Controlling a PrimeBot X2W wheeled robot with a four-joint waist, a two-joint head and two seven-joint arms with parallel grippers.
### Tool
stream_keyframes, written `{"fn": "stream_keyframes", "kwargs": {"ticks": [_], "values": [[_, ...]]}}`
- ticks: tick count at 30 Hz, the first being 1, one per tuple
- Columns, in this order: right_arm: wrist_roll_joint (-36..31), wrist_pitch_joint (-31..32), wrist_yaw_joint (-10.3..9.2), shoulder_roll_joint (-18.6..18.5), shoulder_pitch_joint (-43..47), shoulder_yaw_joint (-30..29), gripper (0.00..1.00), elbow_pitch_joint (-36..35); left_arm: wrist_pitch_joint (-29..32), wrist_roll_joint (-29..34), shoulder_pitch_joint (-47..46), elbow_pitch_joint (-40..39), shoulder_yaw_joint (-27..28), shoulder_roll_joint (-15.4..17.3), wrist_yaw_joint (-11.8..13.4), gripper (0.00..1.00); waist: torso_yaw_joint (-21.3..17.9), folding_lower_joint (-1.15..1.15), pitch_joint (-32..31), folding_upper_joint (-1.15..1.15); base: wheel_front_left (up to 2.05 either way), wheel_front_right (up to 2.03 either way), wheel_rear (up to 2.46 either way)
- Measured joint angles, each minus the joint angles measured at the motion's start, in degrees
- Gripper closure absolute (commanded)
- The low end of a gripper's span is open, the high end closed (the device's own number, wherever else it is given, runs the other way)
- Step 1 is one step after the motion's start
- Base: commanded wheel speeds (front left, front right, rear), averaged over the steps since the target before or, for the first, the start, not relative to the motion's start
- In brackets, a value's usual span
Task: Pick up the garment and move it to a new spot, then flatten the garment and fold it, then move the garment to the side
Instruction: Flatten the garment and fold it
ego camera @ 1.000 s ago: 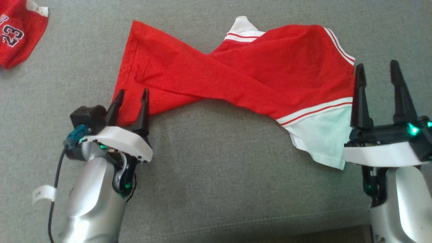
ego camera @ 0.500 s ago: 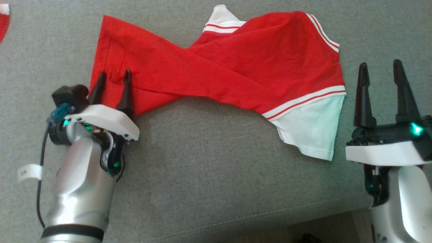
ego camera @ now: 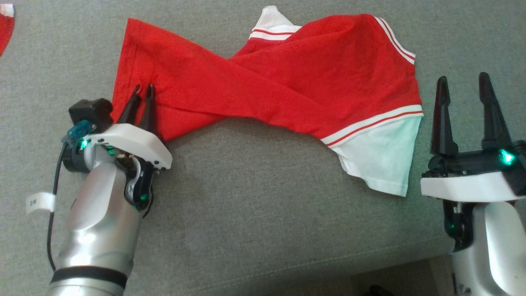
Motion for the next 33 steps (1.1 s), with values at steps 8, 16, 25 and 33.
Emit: {"fn": "stream_keyframes", "kwargs": {"ticks": [8,16,25,33], "values": [[0.00,0.00,0.00,0.00,0.02,-0.67,0.00,0.07,-0.59,0.58,0.17,-2.08,-0.59,0.04,-0.44,1.00,0.47,0.00,-0.48,0.00,0.00,0.00,0.00],[-0.01,0.00,0.00,0.00,0.12,-1.20,0.00,0.46,-1.08,0.56,7.22,-15.58,-0.48,0.01,-0.45,1.00,2.89,0.00,-2.33,0.00,0.00,0.00,0.00],[-0.54,0.01,0.00,0.00,2.85,-1.65,0.00,2.08,-0.23,-2.72,24.38,-29.00,0.69,0.01,1.92,1.00,6.73,0.00,-4.48,0.00,0.00,0.00,0.00],[-0.52,0.01,0.00,0.00,3.26,-1.85,0.00,2.77,0.35,-5.37,29.96,-28.02,1.57,-0.22,3.61,1.00,7.77,0.00,-5.33,0.00,0.00,0.00,0.00]]}}
